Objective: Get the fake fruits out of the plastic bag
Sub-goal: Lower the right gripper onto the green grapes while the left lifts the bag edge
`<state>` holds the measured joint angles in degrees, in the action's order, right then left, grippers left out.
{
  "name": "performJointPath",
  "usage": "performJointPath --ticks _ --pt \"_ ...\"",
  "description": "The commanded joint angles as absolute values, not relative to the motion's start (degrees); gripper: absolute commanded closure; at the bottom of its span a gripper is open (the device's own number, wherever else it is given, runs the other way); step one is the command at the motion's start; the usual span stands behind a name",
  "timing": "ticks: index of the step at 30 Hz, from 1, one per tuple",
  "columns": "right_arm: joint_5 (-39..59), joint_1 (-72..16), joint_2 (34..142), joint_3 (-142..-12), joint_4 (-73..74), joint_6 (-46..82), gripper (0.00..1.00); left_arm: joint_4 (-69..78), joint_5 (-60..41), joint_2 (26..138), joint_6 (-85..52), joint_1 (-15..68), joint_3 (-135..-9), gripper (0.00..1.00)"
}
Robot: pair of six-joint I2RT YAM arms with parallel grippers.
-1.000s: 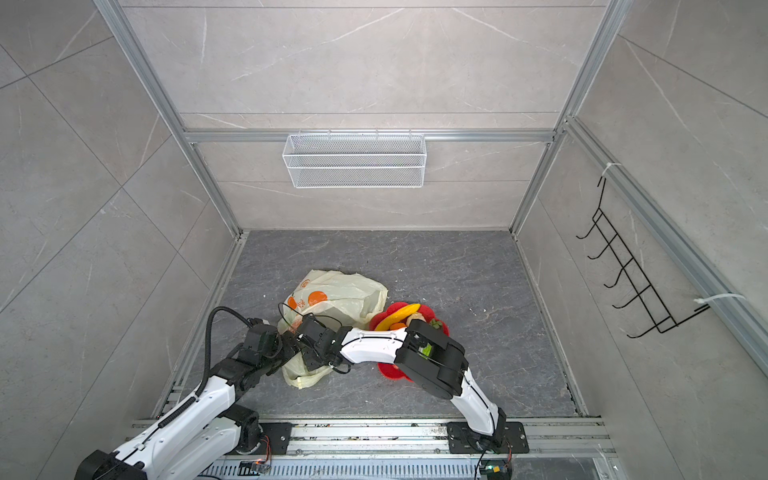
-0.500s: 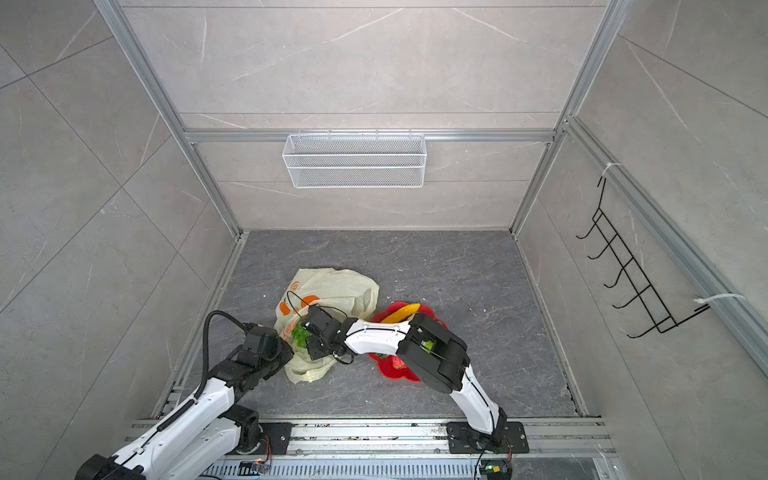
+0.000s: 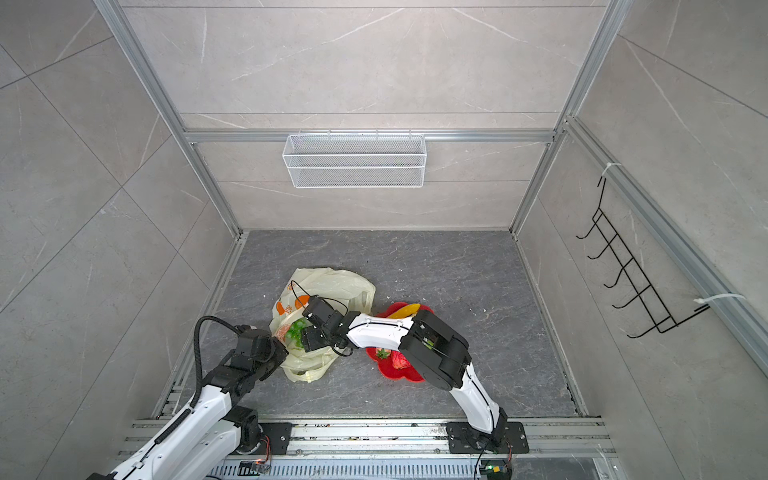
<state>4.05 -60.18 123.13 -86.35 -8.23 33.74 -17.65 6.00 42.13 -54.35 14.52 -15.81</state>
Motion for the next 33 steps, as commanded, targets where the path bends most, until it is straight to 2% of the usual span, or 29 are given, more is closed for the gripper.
performJointPath --ticks 1,12,16,20,23,28,33 --pt "2.06 -59.90 122.73 -88.38 -7.79 31.34 0.30 -13.00 3.40 41.39 -49.32 13.58 -15.58 0.96" --pt "0.31 -56.52 122.44 -89.52 -8.26 33.84 0.25 -10.21 -2.22 56.21 -35.70 10.70 -27.46 1.00" --pt "0.66 -56.34 122.60 -90.77 -8.04 34.78 0.25 -6.74 -4.30 56.35 -33.74 10.39 -26.54 1.00" --pt "-0.76 -56.04 122.79 -90.85 -8.00 37.32 0.25 -5.06 -1.39 51.81 -32.52 10.46 -26.25 1.00" --pt "-2.28 -55.15 122.15 -88.07 -5.92 41.38 0.26 -6.89 1.30 53.15 -31.07 10.54 -33.63 1.00" --pt "-2.25 -54.75 121.63 -85.25 -4.05 44.56 0.28 -14.39 7.52 59.71 -25.90 17.51 -48.28 1.00" --pt "-2.51 -54.46 121.23 -83.05 -2.73 44.60 0.28 -16.87 4.72 62.22 -29.81 20.48 -46.05 1.00"
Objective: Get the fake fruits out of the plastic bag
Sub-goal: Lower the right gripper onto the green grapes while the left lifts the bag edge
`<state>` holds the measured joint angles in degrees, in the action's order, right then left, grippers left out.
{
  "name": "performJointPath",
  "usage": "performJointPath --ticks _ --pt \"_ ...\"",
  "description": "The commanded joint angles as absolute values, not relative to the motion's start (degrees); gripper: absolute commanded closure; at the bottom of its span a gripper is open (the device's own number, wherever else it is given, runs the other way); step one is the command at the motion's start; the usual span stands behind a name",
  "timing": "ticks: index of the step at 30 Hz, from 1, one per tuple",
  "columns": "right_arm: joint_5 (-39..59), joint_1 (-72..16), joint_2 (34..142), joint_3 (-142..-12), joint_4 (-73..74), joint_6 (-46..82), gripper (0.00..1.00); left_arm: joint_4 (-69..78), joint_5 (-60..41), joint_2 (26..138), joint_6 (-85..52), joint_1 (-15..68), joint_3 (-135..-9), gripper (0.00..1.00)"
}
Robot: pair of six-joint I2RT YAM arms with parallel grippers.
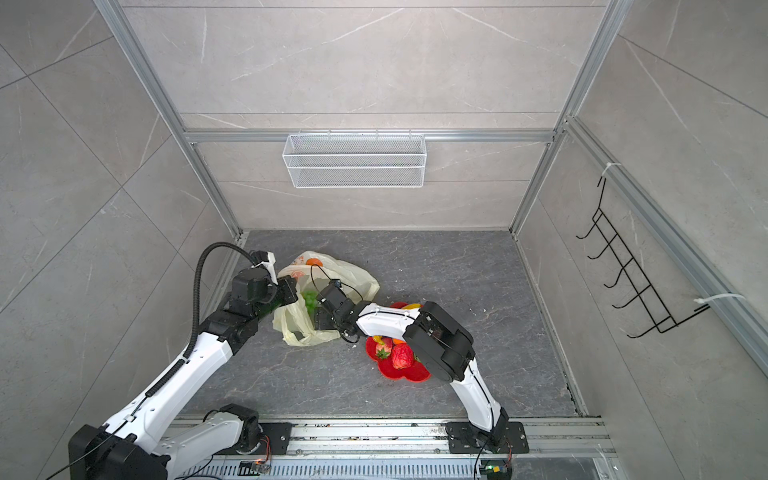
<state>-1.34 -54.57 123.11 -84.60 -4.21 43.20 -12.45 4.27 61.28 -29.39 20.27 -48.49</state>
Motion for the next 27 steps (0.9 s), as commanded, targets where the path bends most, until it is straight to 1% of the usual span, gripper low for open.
performJointPath --ticks 1,6,12,13,16,17,21,27 --pt "-2.49 -54.32 120.84 -82.50 -2.55 44.55 0.28 -16.87 4.68 61.27 -31.09 20.48 -43.97 1.00" --pt "-2.90 -53.43 119.71 -81.43 -1.15 43.64 0.28 -20.65 9.84 53.32 -36.21 20.19 -35.27 1.00" --pt "-1.39 -53.28 121.37 -84.85 -1.77 44.85 0.27 -22.46 10.21 46.26 -38.71 19.01 -30.69 1.00" --pt "-0.95 -53.35 121.62 -85.34 -1.56 45.15 0.26 -22.59 10.12 45.93 -39.01 19.00 -30.50 1.00" --pt "-0.03 -53.35 122.37 -86.51 -1.07 46.87 0.10 -21.26 8.96 46.22 -39.18 19.02 -30.25 1.00" --pt "0.13 -53.29 122.74 -87.11 -1.18 47.44 0.08 -20.70 8.28 46.80 -39.13 19.03 -30.15 1.00" --pt "-1.46 -53.35 125.83 -92.12 -5.21 49.96 0.08 -19.36 6.42 49.19 -39.11 19.04 -30.33 1.00" --pt "-5.52 -53.37 131.20 -101.23 -13.63 51.40 0.07 -18.11 5.04 48.34 -39.33 19.00 -29.03 1.00"
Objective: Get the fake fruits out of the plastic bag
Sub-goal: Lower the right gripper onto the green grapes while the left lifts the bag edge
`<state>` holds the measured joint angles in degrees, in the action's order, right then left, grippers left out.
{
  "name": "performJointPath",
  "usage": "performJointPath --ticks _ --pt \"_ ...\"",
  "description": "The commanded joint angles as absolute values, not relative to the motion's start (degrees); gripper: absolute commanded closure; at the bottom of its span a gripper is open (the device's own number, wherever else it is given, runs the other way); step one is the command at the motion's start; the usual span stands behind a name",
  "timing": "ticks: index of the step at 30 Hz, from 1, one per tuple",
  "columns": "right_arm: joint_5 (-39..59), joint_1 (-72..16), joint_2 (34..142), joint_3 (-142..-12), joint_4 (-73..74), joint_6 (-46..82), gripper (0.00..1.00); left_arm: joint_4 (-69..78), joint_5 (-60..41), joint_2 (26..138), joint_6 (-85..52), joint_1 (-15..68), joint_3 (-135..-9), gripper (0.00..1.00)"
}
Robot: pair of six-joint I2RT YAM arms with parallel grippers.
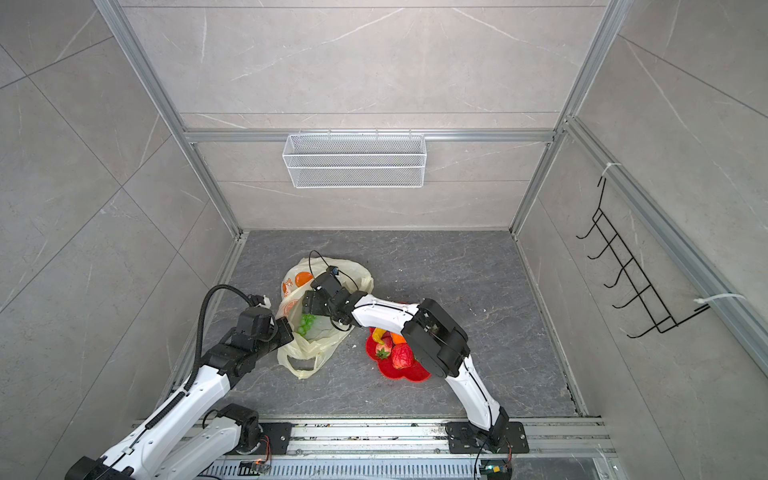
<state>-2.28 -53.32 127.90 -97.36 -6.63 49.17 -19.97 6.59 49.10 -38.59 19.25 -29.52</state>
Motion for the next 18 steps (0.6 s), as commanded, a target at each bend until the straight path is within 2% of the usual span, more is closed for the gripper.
performJointPath --ticks 1,7,12,15,16,18 --pt "-7.22 -53.40 132.05 -102.83 -16.68 52.81 0.07 -18.10 4.95 48.26 -39.49 18.99 -28.80 1.00" --pt "-10.14 -53.55 134.99 -107.30 -20.00 54.08 0.06 -17.41 5.11 47.17 -40.68 19.01 -27.16 1.00" --pt "-7.03 -53.74 136.76 -108.78 -17.04 51.57 0.09 -16.79 4.92 48.14 -40.59 18.99 -26.83 1.00" --pt "-6.90 -54.03 137.87 -110.45 -17.62 50.94 0.05 -16.05 4.71 48.57 -40.70 19.02 -26.43 1.00" --pt "-6.95 -54.04 138.00 -110.55 -17.50 50.89 0.01 -15.89 4.58 48.68 -40.67 19.05 -26.31 1.00" --pt "-7.26 -54.12 138.17 -110.47 -16.96 50.42 0.01 -15.65 4.58 48.94 -40.69 18.99 -26.32 1.00"
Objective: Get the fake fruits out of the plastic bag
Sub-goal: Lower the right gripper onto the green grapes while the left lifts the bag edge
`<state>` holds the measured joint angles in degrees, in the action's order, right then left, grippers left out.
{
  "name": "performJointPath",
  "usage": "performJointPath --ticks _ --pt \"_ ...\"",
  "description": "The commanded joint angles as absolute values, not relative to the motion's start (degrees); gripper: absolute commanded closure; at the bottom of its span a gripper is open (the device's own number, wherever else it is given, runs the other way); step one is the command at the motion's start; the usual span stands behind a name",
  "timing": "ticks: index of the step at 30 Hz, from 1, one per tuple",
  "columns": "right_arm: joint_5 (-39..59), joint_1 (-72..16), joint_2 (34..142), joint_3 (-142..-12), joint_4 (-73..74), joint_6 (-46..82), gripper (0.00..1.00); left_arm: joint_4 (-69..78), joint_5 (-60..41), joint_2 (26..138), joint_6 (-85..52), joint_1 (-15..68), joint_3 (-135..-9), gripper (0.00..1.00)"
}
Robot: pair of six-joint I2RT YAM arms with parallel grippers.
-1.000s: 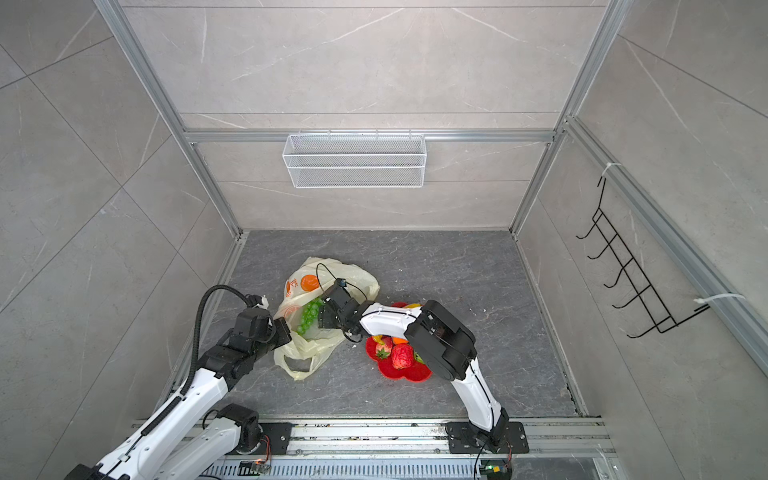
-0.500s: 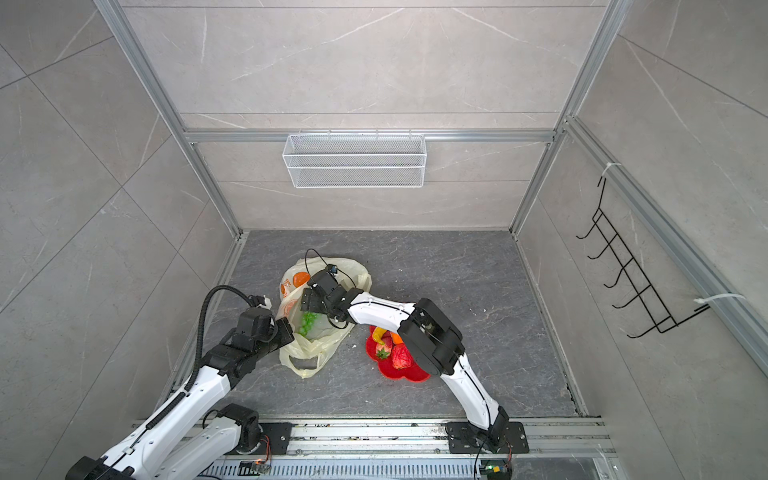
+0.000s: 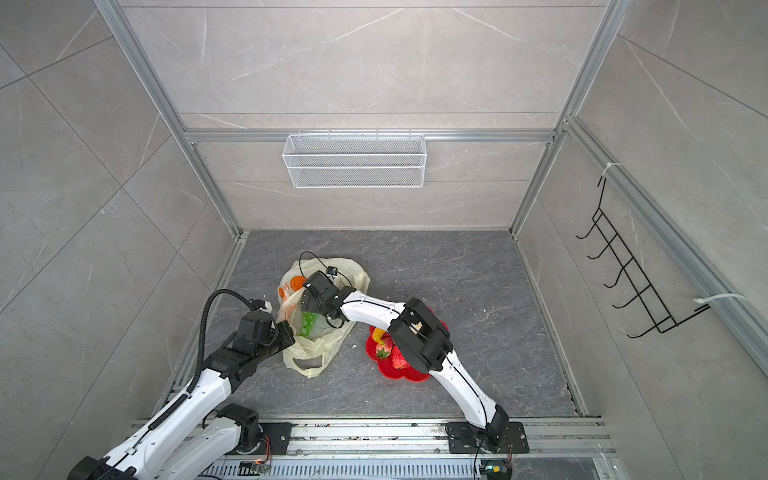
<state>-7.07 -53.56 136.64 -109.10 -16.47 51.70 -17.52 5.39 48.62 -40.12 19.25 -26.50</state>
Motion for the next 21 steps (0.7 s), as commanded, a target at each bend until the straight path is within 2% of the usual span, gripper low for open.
performJointPath --ticks 1,12,16,21 --pt "-7.57 -54.27 138.24 -110.39 -16.48 49.92 0.01 -15.58 4.53 49.18 -40.66 19.02 -26.37 1.00" --pt "-9.76 -54.58 143.84 -119.14 -21.77 47.64 0.01 -15.07 4.31 49.75 -40.51 19.03 -26.21 1.00" --pt "-8.01 -54.30 140.45 -115.29 -18.55 46.27 0.04 -15.72 4.82 49.42 -40.23 19.01 -26.15 1.00" --pt "0.04 -51.36 132.34 -102.18 -4.74 46.89 0.10 -16.08 5.12 49.15 -39.97 18.99 -25.89 1.00"
